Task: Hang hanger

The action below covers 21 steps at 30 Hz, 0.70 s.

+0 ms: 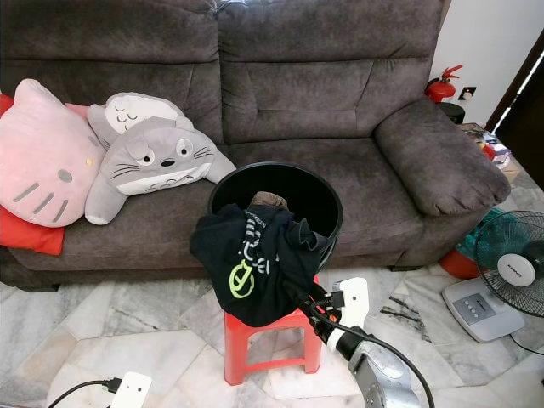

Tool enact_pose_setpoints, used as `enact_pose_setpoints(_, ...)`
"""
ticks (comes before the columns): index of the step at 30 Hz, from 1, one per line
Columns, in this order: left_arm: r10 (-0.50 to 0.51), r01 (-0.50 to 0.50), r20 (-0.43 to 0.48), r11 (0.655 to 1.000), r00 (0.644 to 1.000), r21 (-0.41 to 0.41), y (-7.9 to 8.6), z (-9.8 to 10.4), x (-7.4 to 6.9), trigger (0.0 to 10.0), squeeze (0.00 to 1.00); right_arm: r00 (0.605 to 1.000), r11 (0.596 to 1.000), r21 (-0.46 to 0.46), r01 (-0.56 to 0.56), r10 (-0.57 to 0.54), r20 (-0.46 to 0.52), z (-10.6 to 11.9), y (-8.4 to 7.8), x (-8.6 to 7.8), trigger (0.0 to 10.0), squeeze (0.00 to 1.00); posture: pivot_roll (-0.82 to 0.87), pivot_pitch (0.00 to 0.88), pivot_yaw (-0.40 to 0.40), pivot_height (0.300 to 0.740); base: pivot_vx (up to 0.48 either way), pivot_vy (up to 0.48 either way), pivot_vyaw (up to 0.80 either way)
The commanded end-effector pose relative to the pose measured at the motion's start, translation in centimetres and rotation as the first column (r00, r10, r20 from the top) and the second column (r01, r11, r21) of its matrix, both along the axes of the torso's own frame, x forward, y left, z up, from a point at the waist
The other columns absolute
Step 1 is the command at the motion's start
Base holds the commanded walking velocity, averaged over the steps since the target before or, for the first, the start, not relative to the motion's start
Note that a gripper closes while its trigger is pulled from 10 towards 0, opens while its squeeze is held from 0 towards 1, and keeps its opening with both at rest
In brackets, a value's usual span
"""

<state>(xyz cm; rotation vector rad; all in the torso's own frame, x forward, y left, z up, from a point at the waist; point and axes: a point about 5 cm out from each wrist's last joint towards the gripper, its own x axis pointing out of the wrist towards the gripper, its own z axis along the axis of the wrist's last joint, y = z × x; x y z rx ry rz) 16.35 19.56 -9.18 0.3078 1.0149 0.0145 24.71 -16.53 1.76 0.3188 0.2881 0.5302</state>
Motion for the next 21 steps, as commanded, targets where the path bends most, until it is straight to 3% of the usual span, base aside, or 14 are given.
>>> enact_pose_setpoints(1, 0.001, -0.001, -0.010, 1.000, 1.000, 0.010, 0.0, -0.1, -0.1, 10.0, 0.00, 1.000, 1.000, -0.009, 0.010, -0.009, 0.015, 0.2, -0.2, 0.3, 0.0, 0.00, -0.15, 0.029, -0.007, 0.740, 0.000, 0.000, 0.00)
enact_pose_setpoints(21, 0.003, -0.003, -0.008, 1.000, 1.000, 0.008, -0.2, -0.1, 0.0, 10.0, 0.00, 0.992, 1.000, -0.025, 0.008, -0.005, 0.129, 2.6, 0.0, 1.2, 0.0, 0.00, -0.15, 0.024, -0.010, 0.740, 0.000, 0.000, 0.00)
